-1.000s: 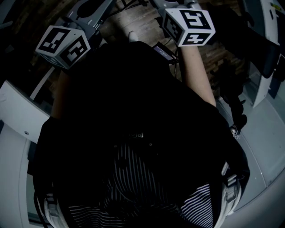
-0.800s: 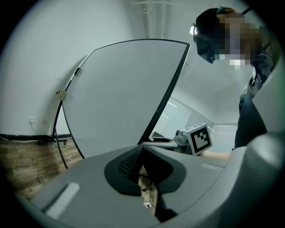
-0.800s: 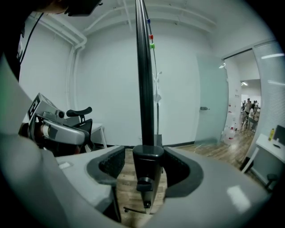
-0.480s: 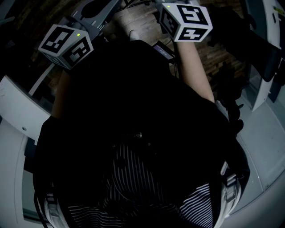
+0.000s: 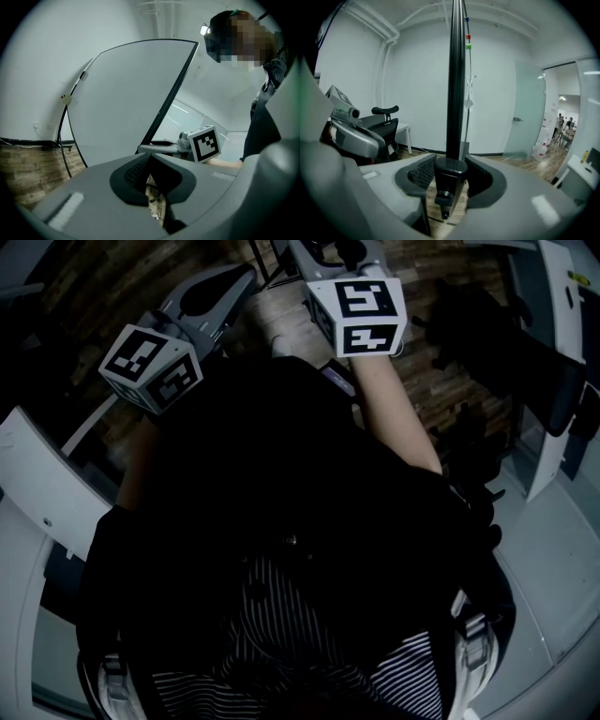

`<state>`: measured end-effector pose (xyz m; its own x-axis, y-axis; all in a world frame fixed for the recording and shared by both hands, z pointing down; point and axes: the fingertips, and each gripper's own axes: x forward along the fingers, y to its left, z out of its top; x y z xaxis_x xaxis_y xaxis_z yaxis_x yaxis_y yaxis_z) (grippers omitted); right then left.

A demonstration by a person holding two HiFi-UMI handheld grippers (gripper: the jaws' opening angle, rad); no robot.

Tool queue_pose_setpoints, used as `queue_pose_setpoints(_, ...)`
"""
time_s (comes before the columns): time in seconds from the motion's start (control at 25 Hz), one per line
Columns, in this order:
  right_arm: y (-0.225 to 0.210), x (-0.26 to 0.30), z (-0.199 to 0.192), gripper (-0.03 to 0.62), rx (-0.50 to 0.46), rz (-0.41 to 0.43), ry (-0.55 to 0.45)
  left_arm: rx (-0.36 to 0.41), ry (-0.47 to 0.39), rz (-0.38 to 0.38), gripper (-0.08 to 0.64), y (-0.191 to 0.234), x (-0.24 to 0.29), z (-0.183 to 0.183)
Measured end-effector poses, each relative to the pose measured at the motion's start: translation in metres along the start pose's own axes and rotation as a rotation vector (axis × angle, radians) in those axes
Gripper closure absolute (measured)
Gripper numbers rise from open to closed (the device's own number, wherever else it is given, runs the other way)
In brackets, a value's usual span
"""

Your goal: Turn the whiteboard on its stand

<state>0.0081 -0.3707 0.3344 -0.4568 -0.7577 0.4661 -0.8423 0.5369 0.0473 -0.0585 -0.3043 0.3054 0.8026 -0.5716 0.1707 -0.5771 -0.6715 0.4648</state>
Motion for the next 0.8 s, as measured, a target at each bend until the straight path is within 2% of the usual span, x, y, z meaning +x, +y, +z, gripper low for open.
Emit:
queue_pose_setpoints(0.12,0.004,0.012,-0.004,0.4,-0.024,0.005,0.029,0.005,0.004,0.007,0.557,-0.003,-0.002,-0.002)
queue_pose_setpoints(0.2,0.002,0.017,-0.009,0.4,-0.004,0.02,0.039,0.005,0.015,0.021,0.558,-0.007,-0.002,-0.006)
queue_pose_setpoints(0.52,0.014,0.026,-0.008,0.42,-0.014,0.06,0.005,-0.011,0.0,0.092,0.558,0.006,-0.025,-0.005)
queue_pose_setpoints(0.8,0.026,0.0,-0.024,0.42,-0.011,0.073,0.025,0.01,0.001,0.08,0.558,-0.002,-0.019,-0.008)
